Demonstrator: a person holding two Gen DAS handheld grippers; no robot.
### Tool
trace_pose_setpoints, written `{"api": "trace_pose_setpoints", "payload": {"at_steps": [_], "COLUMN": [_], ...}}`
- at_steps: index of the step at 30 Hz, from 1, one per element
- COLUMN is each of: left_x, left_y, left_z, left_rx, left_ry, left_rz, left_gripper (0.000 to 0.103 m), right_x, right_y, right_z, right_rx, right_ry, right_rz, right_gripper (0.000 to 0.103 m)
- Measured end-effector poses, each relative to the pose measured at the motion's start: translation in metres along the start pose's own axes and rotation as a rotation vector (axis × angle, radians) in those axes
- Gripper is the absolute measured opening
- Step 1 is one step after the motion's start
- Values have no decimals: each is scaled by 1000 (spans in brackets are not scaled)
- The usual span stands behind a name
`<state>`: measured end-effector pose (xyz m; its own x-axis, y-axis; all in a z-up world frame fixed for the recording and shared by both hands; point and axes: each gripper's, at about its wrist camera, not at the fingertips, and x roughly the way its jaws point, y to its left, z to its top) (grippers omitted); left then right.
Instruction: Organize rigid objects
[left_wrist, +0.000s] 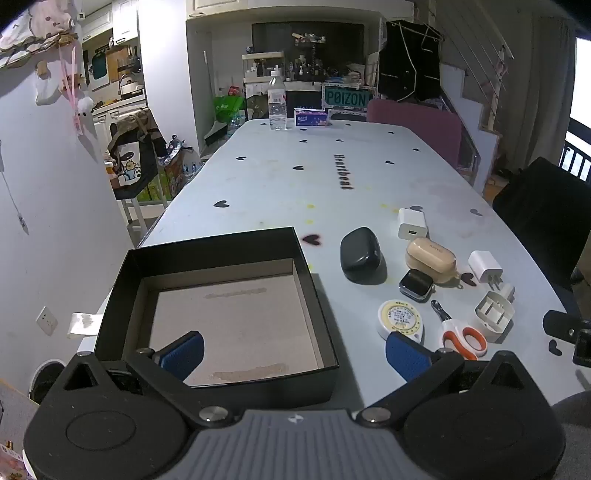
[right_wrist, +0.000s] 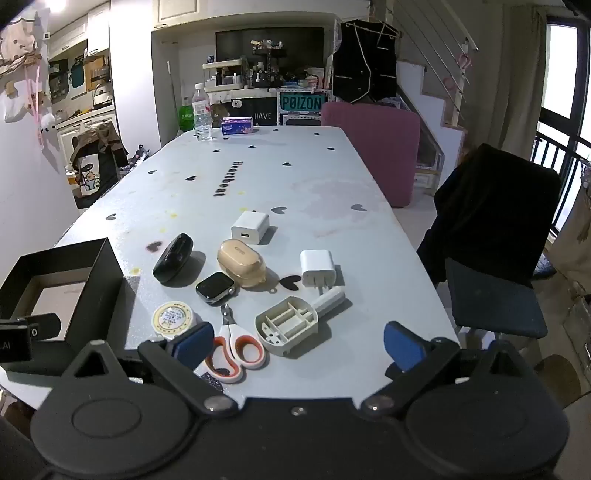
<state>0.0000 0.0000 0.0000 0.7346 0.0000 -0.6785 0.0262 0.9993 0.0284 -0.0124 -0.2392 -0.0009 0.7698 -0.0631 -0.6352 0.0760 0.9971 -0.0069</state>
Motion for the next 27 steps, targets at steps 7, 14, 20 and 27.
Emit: {"api": "trace_pose_setpoints", "payload": {"at_steps": [7, 14, 20, 27], "left_x": [0, 0, 0, 0], "left_y": [0, 0, 0, 0], "left_z": [0, 0, 0, 0], "left_rx": [-4, -5, -4, -5], "left_ry": [3, -1, -1, -2], "left_rz": [-5, -6, -5, -6], "left_gripper": [103, 103, 103, 103], "right_x": [0, 1, 1, 1], "right_y": [0, 0, 0, 0], "right_z": [0, 0, 0, 0], "right_rx": [3, 2, 1, 1], "right_ry": [5, 6, 5, 6], "right_rz": [2, -1, 0, -1], "right_gripper": [99, 99, 99, 99]}}
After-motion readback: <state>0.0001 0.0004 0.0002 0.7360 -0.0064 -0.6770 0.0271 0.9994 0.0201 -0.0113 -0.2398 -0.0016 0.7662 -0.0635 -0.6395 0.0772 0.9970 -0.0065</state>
